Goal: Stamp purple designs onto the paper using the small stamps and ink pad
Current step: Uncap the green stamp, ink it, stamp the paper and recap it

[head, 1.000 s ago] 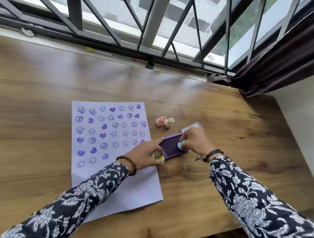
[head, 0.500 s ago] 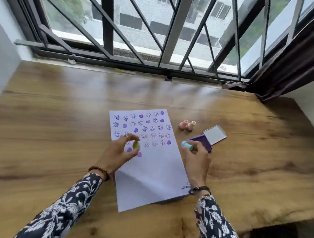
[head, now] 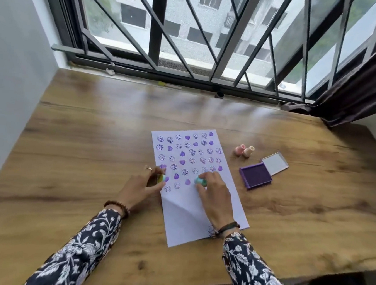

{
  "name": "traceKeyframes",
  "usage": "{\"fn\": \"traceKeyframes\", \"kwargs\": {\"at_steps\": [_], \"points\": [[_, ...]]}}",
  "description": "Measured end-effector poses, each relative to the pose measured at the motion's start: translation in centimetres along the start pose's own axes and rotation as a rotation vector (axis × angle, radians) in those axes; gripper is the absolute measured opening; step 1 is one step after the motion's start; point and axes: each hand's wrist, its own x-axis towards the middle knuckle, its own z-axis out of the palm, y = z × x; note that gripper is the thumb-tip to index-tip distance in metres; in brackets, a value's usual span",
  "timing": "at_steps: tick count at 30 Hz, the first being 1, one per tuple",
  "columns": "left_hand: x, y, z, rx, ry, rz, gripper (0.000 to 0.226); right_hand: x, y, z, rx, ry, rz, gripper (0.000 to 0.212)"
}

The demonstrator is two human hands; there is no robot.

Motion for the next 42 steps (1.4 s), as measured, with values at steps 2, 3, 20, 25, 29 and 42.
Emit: {"fn": "traceKeyframes", "kwargs": {"at_steps": [2, 3, 20, 25, 29, 42], "points": [[0.0, 0.0, -0.1, 0.004, -0.002, 0.019, 0.023, 0.3, -0.3, 0.0, -0.039, -0.020, -0.009, 0.018], [0.0, -0.1, -0.2, 0.000, 0.001, 0.029, 0.026, 0.5, -0.4, 0.0, -0.055, -0.034, -0.008, 0.019], [0.3, -0.9, 0.3, -0.001, 0.023, 0.042, 0.026, 6.7, -1.2, -1.4, -0.211, -0.403, -0.053, 0.014], [0.2, -0.2, 0.1, -0.049, 0.010, -0.018, 0.024, 5.1, -0.4, -0.2, -0.267, -0.279, -0.144, 0.014], [0.2, 1.1, 0.0, -0.052, 0.047, -0.057, 0.023, 3.8, 0.2, -0.4, -0.187, -0.234, -0.157, 0.015], [-1.6, 8.9, 5.8, -0.912, 0.083, -0.277, 0.014, -3.2, 1.3, -7.1, 1.043, -0.194, 0.099, 0.021]]}}
